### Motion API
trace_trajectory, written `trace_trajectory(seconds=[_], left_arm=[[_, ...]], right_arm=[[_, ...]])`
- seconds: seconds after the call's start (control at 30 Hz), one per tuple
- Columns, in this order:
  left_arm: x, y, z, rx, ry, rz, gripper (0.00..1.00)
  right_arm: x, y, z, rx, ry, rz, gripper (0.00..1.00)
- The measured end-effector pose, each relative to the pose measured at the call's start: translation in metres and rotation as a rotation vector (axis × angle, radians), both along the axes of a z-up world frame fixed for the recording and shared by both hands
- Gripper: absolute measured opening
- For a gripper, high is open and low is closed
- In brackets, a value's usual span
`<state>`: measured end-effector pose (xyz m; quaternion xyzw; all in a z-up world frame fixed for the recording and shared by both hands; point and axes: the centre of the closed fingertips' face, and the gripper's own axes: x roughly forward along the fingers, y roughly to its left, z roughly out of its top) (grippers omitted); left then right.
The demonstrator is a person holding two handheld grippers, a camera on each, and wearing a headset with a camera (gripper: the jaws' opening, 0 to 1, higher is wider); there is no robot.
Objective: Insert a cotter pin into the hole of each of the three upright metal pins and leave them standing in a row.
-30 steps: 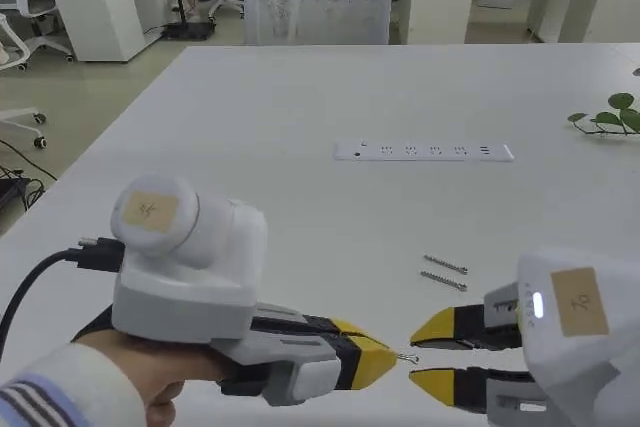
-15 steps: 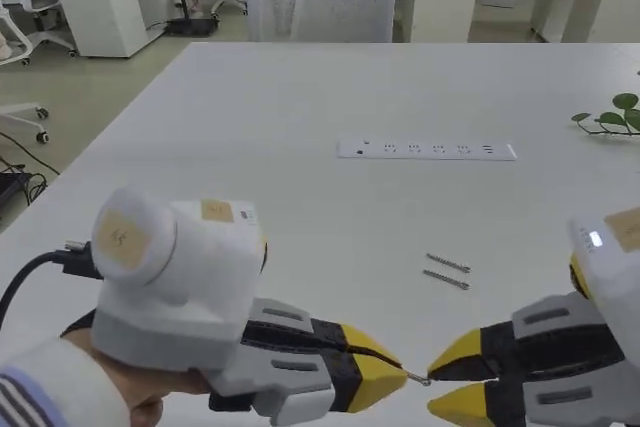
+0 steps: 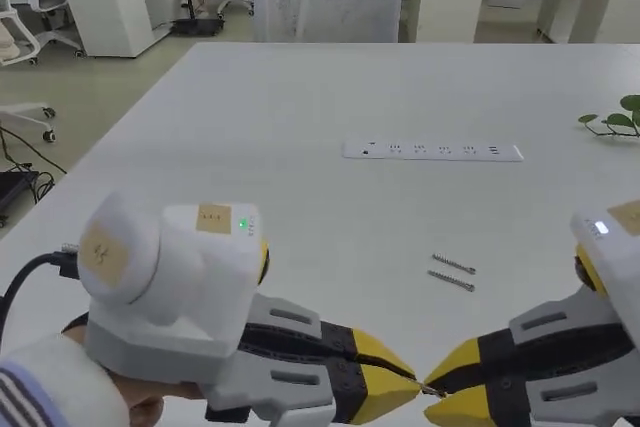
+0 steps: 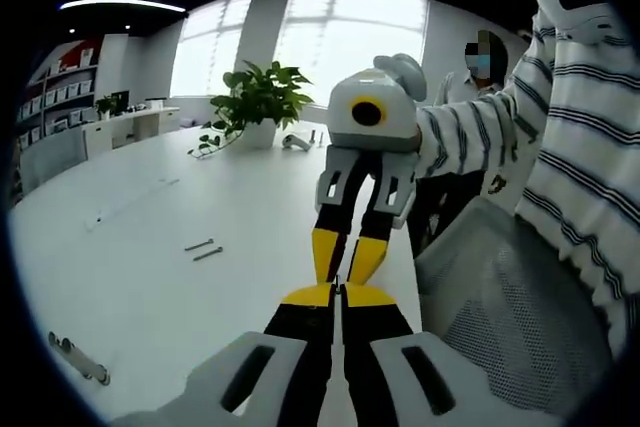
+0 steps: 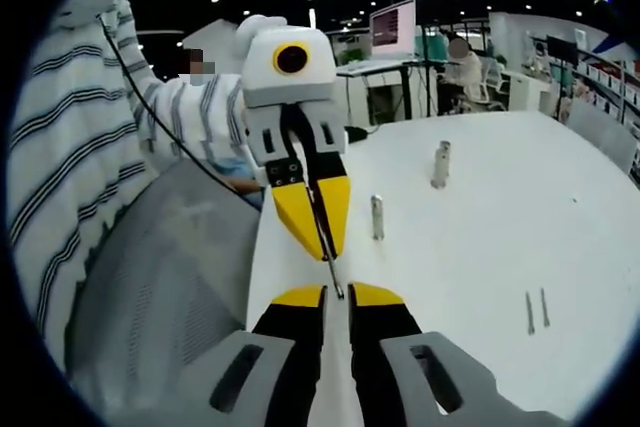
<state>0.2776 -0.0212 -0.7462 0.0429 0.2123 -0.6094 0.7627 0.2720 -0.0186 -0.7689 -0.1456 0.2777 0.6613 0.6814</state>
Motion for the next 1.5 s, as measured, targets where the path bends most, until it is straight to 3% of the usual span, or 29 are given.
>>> trace_trajectory(seconds=[0.5,0.9,1.13,1.5], left_arm=[[-0.001,0.002,0.001,0.001,-0.019,-0.008,0.0],[-0.001,0.005,-0.001,0.0,-0.03,-0.001,0.0],[-0.002,0.005,-0.004,0.002,-0.017,0.006,0.01],[-0.003,0.007,-0.013,0.03,-0.02,0.016,0.12]], right_arm=[[-0.001,0.001,0.002,0.001,-0.002,0.028,0.05],[0.0,0.001,0.007,-0.041,-0.041,0.059,0.03],[-0.001,0.0,0.003,-0.069,-0.043,0.066,0.02],[0.002,-0.003,-0.002,-0.109,-0.03,0.022,0.02]])
